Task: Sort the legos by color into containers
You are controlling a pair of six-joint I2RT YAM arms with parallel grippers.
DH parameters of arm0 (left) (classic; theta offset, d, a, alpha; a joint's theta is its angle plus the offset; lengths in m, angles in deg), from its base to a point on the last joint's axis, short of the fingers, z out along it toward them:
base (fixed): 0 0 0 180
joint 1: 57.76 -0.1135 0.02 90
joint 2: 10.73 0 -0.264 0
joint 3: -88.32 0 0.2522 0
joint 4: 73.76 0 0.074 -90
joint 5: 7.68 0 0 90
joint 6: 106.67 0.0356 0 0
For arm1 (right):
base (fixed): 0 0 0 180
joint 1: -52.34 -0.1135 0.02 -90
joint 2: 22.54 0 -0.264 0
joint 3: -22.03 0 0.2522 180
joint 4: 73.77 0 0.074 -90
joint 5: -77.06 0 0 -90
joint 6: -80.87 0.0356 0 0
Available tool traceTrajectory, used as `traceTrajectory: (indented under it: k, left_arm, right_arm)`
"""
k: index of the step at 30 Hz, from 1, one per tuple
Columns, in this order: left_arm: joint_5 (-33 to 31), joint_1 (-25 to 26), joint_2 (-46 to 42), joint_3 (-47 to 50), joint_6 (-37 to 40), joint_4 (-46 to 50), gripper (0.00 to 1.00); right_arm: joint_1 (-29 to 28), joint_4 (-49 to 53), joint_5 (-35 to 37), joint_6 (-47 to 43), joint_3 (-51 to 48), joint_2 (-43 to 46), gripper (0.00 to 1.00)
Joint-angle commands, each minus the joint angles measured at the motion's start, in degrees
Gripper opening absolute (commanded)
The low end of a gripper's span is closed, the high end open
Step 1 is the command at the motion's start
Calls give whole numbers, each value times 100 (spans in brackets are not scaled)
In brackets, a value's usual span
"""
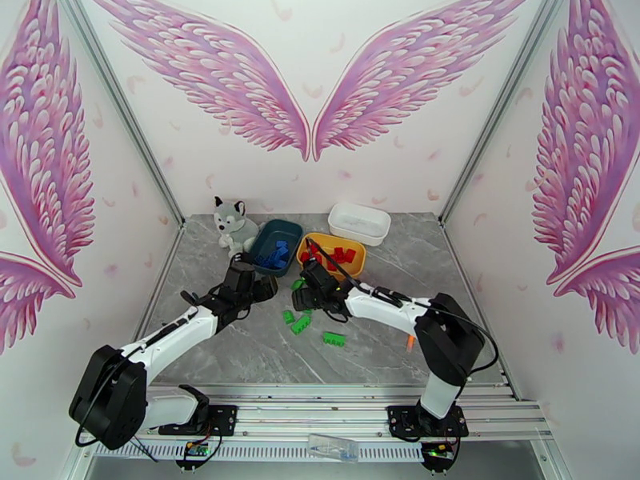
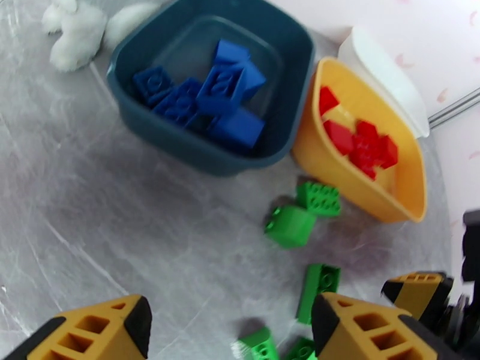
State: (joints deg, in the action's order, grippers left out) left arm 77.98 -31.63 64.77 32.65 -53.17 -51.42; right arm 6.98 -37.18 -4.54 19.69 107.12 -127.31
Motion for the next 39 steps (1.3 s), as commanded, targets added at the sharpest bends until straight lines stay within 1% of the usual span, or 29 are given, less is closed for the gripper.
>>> traceTrajectory:
  k: [1, 8, 12, 16, 21, 23, 27, 30, 32, 36, 39]
  left_arm:
    - [310, 7, 159, 71, 72, -358, 72]
    - [249, 24, 139, 103, 129, -341, 71]
    - [197, 16, -17, 172, 149, -366, 71]
    - [230, 17, 13, 166, 152, -383, 71]
    - [292, 23, 70, 139, 160, -394, 70]
    - [290, 19, 71, 139, 169, -395, 70]
    - [314, 16, 81, 156, 205, -437, 70]
    - [600, 19, 184, 193, 260, -703, 71]
    - [894, 32, 296, 172, 311, -887, 73]
    - [1472, 41, 525, 187, 266, -1354, 76]
    - [1779, 74, 707, 184, 179, -1630, 77]
  right_arm:
    - [59, 406, 392, 342, 360, -393, 84]
    - [62, 289, 548, 440, 373, -780, 84]
    - [54, 191, 428, 425, 432, -1020, 79]
    - [54, 211, 412, 341, 582, -1232, 75]
    - [55, 198, 425, 357, 535, -1202, 58]
    - [56, 161, 429, 361, 451, -1075, 53]
    - [54, 136, 512, 331, 264, -698, 39]
    - [65, 126, 654, 254, 122, -320, 29]
    - [84, 157, 758, 188, 62, -96, 25]
    - [227, 230, 1084, 63, -46, 371, 24]
    - [448, 399, 1385, -48, 93, 623, 23]
